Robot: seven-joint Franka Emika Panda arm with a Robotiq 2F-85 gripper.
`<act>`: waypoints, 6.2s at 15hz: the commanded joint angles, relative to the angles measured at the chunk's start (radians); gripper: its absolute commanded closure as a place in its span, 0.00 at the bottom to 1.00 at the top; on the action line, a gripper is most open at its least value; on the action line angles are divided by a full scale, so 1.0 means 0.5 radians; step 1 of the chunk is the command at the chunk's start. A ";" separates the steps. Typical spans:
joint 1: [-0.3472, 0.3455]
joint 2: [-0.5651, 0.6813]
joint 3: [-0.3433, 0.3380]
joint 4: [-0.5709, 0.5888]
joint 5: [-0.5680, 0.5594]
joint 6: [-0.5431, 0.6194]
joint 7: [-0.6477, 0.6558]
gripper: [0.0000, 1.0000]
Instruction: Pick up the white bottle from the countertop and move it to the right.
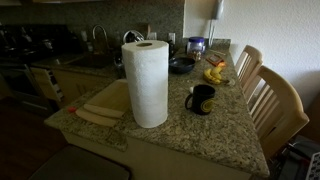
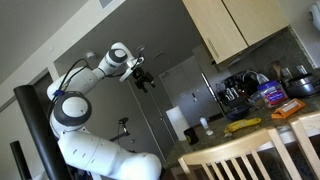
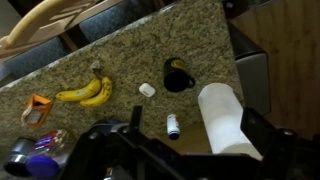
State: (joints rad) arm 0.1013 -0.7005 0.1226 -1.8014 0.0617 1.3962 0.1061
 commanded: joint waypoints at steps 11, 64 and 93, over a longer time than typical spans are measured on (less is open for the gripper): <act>-0.149 0.818 -0.117 0.160 0.127 0.641 0.098 0.00; -0.031 2.289 -0.145 1.235 0.279 0.687 0.658 0.00; 0.212 2.557 -0.116 0.908 -0.094 1.066 0.511 0.00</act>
State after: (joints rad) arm 0.2002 0.5774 0.0740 -1.3524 0.0095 1.9341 0.3636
